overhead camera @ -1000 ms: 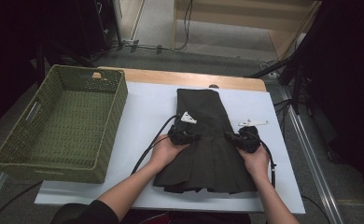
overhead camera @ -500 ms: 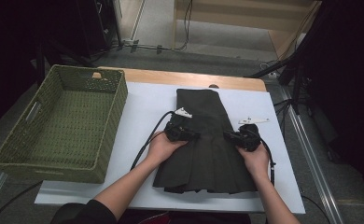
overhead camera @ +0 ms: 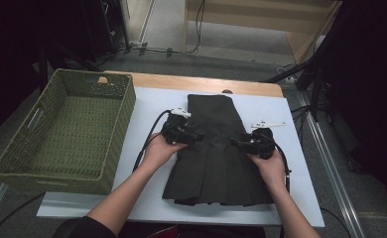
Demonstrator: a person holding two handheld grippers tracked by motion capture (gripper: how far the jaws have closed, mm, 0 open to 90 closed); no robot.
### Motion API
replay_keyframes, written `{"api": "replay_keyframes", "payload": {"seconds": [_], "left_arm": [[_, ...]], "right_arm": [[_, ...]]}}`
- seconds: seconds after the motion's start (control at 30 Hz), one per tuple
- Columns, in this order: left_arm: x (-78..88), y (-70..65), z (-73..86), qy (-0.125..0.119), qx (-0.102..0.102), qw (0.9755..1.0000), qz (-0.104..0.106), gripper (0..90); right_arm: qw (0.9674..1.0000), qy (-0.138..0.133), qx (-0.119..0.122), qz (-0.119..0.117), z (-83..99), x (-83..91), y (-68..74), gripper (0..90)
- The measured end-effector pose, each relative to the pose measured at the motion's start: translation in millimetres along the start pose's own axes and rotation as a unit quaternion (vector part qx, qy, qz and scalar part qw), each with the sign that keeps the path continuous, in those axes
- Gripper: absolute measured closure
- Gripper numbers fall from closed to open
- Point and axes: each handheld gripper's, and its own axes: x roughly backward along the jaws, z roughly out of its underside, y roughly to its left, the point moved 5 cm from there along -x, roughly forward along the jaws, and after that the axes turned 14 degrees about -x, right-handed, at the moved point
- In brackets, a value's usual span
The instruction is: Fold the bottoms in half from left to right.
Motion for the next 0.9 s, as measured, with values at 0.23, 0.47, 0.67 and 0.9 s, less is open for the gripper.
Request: {"api": "replay_keyframes", "payload": {"seconds": [0.23,0.47,0.67,0.9], "left_arm": [[9.5,17.0,3.1,-0.011,-0.001,0.9990,-0.043,35.1],[5.4,36.7,5.1,-0.012,0.016,0.9975,-0.068,28.7],[-2.0,49.9,-0.7,0.001,0.012,0.9964,-0.084,24.8],[-10.3,61.1,-9.7,0.014,0.002,0.9957,-0.091,21.4]], "right_arm": [[0.9999,-0.002,0.008,-0.011,-3.3,-4.2,11.7,37.0],[0.9995,0.007,0.020,-0.024,-3.4,-8.5,27.3,37.0],[0.9987,0.014,0.037,-0.031,-2.9,-13.3,38.9,37.0],[0.9983,0.017,0.042,-0.037,-3.1,-17.4,45.0,37.0]]}}
